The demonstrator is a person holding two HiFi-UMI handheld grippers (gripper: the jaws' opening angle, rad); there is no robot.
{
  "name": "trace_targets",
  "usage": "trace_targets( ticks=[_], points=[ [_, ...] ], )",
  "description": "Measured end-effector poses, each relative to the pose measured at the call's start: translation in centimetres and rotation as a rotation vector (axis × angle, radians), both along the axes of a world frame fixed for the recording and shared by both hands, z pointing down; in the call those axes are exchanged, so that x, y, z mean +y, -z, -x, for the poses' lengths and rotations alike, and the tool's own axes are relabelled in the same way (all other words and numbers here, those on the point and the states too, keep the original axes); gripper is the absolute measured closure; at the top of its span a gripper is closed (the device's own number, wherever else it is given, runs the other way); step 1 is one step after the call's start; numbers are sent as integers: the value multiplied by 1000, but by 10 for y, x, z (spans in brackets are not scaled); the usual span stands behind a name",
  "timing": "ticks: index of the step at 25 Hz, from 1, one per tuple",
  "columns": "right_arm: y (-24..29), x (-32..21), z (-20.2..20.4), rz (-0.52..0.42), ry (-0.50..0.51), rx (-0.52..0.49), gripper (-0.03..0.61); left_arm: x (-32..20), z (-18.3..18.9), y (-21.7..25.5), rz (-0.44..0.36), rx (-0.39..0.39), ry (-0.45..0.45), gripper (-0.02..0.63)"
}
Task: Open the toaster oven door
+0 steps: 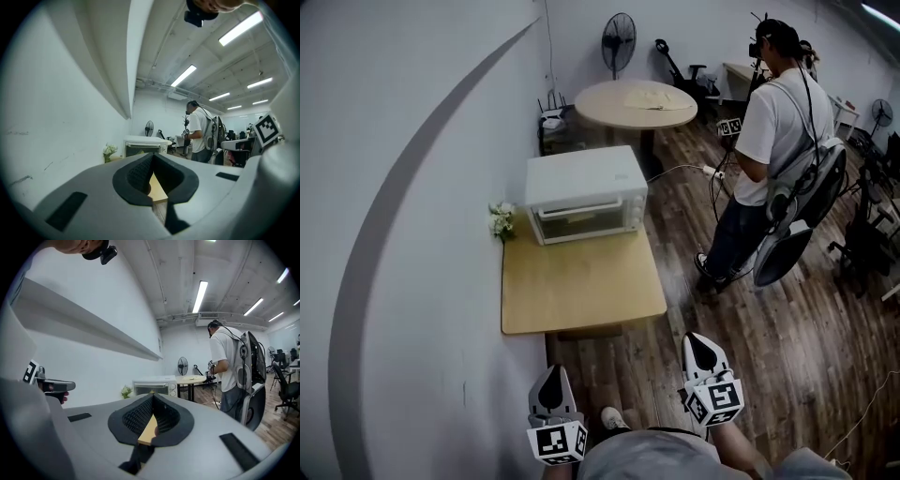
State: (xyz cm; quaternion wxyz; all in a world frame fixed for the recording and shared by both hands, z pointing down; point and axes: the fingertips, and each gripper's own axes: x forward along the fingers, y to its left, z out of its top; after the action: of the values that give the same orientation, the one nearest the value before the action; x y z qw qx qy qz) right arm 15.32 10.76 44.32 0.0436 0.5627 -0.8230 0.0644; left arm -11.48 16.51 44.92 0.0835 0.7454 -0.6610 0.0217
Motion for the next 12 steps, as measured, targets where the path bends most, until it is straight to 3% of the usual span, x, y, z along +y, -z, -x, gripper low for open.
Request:
trace_targets(
  ticks=[12],
  points=[
    [-8,-58,37,28,-9,30,580,-59,37,-9,29,15,-8,611]
  ],
)
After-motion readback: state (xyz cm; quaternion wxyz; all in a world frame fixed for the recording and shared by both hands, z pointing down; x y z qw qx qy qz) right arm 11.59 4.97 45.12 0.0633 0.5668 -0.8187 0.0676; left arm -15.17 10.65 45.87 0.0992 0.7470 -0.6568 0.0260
